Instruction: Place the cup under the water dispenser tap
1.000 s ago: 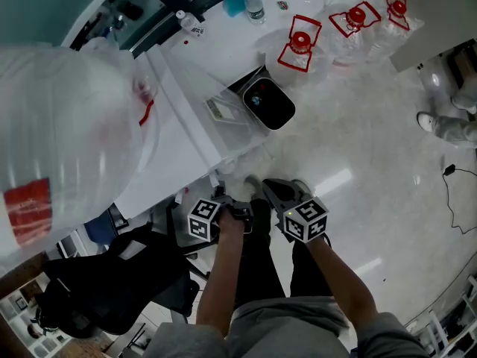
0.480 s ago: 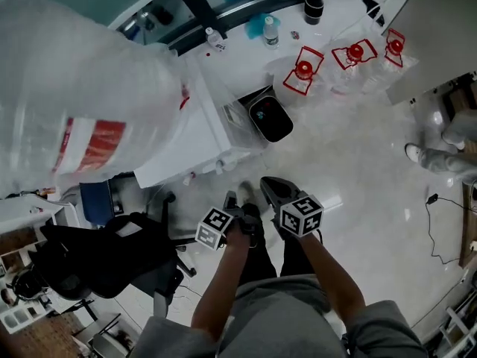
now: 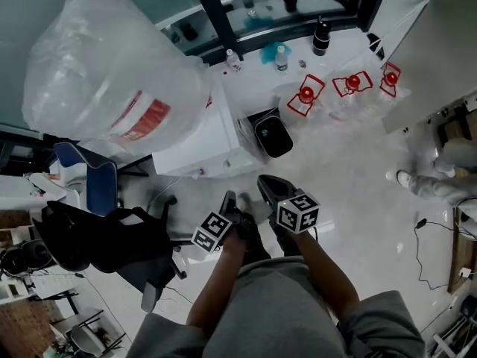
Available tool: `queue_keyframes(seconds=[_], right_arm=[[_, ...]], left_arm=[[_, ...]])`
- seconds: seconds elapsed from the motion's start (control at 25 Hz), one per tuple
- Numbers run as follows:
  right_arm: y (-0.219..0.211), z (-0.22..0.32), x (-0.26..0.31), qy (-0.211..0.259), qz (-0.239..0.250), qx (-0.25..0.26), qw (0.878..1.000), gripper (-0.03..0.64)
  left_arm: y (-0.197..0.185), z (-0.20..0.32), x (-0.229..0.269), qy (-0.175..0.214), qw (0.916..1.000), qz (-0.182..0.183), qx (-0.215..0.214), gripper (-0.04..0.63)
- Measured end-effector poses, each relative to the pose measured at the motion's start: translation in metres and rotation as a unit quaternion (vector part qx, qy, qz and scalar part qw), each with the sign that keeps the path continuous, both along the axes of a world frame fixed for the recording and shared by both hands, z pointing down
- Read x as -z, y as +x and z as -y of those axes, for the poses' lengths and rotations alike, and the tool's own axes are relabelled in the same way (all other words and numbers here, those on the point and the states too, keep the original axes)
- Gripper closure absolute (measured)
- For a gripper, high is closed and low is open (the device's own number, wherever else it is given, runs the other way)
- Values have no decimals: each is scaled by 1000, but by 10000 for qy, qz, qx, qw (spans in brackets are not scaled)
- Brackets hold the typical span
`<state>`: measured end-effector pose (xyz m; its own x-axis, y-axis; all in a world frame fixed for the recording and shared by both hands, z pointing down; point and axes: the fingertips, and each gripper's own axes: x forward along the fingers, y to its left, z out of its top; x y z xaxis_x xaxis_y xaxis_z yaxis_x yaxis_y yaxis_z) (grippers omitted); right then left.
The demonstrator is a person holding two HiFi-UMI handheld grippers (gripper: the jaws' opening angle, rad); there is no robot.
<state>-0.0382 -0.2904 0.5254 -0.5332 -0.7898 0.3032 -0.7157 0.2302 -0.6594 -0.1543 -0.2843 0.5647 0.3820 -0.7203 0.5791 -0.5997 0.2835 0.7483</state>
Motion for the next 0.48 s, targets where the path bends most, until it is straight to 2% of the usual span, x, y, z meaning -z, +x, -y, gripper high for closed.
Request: queue_keyframes(seconds=[0.28,0.48], right_arm=[[-8,2,68,342,117,62,9993,606],[-9,7,104,587,42,159,9981,607]], left_arm=[[12,2,64,554,9971,-471,-218,588],[16,8,103,923,9931,-641,-339,588]])
